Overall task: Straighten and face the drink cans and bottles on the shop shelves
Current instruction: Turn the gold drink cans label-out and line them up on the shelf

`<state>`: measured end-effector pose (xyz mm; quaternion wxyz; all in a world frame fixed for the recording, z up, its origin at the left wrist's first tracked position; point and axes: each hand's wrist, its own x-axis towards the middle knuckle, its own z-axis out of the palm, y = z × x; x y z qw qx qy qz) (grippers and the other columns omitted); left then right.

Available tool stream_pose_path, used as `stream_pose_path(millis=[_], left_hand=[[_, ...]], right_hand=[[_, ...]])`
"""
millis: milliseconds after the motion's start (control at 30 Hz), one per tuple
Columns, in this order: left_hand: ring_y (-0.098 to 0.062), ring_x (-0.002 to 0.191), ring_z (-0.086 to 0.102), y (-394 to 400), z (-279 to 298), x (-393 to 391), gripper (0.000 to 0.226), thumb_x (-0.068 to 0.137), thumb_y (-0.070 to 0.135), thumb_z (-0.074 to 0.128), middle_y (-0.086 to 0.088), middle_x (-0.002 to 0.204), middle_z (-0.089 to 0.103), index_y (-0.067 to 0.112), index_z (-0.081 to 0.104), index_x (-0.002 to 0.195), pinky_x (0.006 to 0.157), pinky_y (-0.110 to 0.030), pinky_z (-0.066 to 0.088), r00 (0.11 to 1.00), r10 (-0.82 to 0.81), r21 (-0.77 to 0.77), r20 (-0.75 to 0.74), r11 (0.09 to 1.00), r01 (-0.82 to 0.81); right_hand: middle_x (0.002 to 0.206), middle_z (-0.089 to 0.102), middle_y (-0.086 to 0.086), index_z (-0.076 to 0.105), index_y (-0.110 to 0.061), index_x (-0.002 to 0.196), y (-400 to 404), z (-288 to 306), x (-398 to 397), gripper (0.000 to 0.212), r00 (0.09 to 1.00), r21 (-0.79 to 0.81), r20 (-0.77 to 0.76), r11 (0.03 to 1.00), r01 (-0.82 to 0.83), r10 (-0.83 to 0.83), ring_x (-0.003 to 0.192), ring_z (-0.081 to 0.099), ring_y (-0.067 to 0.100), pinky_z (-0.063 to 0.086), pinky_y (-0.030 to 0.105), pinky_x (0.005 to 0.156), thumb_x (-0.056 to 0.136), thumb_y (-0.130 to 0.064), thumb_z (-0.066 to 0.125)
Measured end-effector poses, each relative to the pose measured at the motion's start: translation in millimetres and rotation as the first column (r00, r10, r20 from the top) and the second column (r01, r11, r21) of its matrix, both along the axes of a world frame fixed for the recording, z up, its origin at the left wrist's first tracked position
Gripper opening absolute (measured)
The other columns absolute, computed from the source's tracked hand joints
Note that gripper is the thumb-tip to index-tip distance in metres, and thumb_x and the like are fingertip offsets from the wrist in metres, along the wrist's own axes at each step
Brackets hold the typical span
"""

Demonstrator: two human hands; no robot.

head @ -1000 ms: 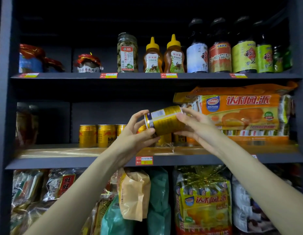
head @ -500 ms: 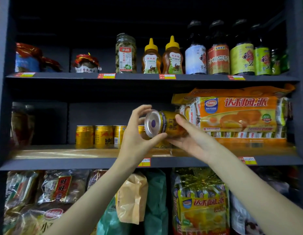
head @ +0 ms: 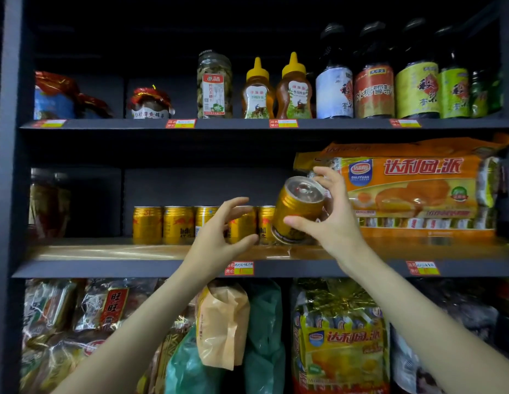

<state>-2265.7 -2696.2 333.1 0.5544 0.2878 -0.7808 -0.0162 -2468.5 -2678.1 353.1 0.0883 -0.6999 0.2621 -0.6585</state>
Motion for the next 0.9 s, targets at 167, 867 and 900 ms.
stream_pose_path(millis=[167, 867, 900], left_hand=[[-0.002, 0.119, 0.048, -1.1, -12.1, 10.0, 0.056, 0.083, 0.015, 0.066, 0.012, 0.124, 0.054, 0.025, 0.041, 0.132, 0.082, 0.004, 0.035, 0.995, 0.096, 0.015, -0.035, 0.995, -0.096], [-0.029, 0.126, 0.039, -12.8, -24.0, 226.6, 0.042, 0.088, 0.018, 0.059, -0.005, 0.135, 0.048, 0.014, 0.051, 0.129, 0.102, -0.040, 0.031, 0.661, 0.719, -0.041, 0.216, 0.683, -0.729], [-0.029, 0.127, 0.038, -17.6, -22.6, 241.1, 0.042, 0.088, 0.021, 0.058, -0.004, 0.135, 0.048, 0.014, 0.051, 0.129, 0.102, -0.041, 0.031, 0.644, 0.725, -0.049, 0.246, 0.672, -0.739]], right_hand=[[0.122, 0.042, -0.029, 0.030, -0.046, 0.126, -3.7, -9.1, 3.5, 0.090, 0.992, -0.108, -0.117, 0.993, 0.038, -0.051, 0.121, 0.045, -0.003, 0.044, 0.022, 0.101, 0.065, -0.006, 0.084], [0.099, 0.062, -0.002, 0.055, -0.025, 0.091, -54.4, 48.9, 209.2, 0.032, 0.988, 0.219, -0.093, 0.970, -0.102, 0.125, 0.094, 0.059, 0.014, 0.051, 0.033, 0.080, 0.073, -0.039, 0.077], [0.098, 0.061, -0.003, 0.054, -0.024, 0.091, -62.4, 54.3, 230.8, 0.034, 0.985, 0.211, -0.121, 0.973, -0.093, 0.120, 0.094, 0.059, 0.015, 0.051, 0.034, 0.080, 0.072, -0.040, 0.078]])
